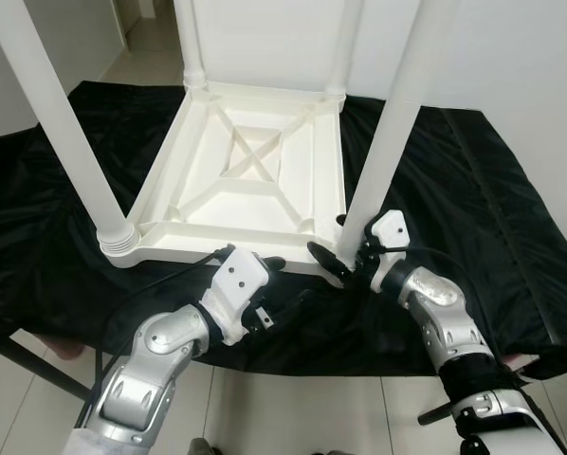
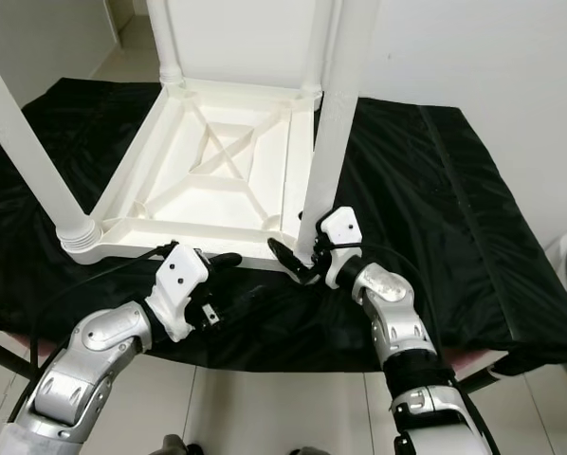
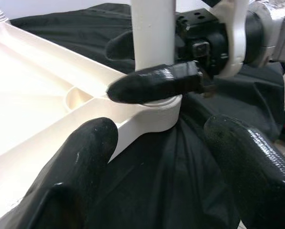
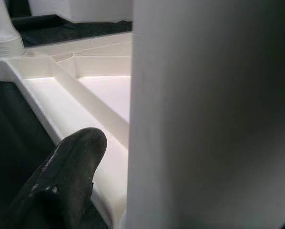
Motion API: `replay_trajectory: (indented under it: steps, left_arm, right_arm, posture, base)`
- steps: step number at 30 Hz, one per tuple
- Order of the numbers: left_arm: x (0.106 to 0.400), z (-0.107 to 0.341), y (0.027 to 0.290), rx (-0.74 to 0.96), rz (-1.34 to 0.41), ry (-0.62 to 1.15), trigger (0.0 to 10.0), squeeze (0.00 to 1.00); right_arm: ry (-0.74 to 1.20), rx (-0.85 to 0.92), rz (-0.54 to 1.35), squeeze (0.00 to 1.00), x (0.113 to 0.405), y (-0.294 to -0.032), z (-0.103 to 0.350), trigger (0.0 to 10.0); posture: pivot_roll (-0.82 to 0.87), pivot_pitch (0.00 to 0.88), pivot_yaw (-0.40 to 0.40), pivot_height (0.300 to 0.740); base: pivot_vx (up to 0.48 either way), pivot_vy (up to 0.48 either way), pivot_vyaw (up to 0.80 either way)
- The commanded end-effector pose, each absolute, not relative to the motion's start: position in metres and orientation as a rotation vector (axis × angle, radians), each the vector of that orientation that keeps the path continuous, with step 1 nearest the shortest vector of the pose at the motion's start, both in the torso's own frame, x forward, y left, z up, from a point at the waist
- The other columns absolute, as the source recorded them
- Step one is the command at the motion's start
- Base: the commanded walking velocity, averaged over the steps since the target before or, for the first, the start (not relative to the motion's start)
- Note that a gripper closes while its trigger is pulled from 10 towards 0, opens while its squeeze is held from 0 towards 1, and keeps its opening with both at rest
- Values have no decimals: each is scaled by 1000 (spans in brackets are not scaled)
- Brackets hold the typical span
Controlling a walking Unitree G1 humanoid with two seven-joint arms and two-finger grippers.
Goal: Building children table
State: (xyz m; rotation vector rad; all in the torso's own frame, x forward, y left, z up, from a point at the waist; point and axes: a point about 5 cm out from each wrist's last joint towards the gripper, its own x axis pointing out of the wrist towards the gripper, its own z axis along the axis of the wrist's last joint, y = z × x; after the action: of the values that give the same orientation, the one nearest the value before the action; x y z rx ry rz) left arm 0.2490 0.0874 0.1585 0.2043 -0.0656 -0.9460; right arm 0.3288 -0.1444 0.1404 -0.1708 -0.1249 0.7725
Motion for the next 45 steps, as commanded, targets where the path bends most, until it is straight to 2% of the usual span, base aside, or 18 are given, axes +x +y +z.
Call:
replay_trajectory:
  steps: [1, 10, 11, 14, 15, 23, 24, 34, 45]
  left_arm:
    - [251, 158, 87, 193, -919, -49, 10000, 0]
    - [250, 159, 89, 197, -923, -51, 10000, 0]
    - [250, 159, 88, 201, -922, -55, 10000, 0]
    - [250, 160, 88, 202, -921, -58, 10000, 0]
    - [250, 160, 87, 203, -924, -61, 10000, 0]
    - [249, 159, 85, 201, -929, -63, 10000, 0]
    - [248, 158, 85, 198, -931, -61, 10000, 0]
    - [246, 156, 82, 189, -934, -58, 10000, 0]
    - [244, 154, 81, 186, -929, -60, 10000, 0]
  right_arm:
    - [-79, -196, 825, 0, 335, -143, 136, 10000]
    - [-47, -200, 866, 0, 336, -144, 131, 9922]
    - [-38, -200, 882, 0, 335, -146, 129, 2471]
    - [-33, -199, 896, 0, 335, -147, 128, 2471]
    - [-25, -201, 903, 0, 334, -149, 127, 0]
    - [-1, -192, 912, 0, 334, -153, 121, 0]
    - [1, -178, 908, 0, 334, -153, 120, 10000]
    - [-83, -33, 775, 0, 332, -144, 129, 10000]
    - [-118, -52, 524, 0, 315, -128, 118, 10000]
  posture:
    - [-86, 68, 24, 740]
    - [-85, 71, 26, 740]
    - [-87, 63, 24, 740]
    - [-87, 63, 24, 740]
    - [-91, 56, 22, 740]
    - [-95, 50, 18, 740]
    - [-98, 48, 15, 740]
    - [-99, 34, 3, 740]
    - [-93, 25, -14, 740]
  base:
    - [0, 0, 0]
    - [0, 0, 0]
    - [0, 0, 0]
    - [0, 0, 0]
    - [0, 0, 0]
    - [0, 0, 0]
    - [0, 0, 0]
    - [0, 0, 0]
    - [0, 0, 0]
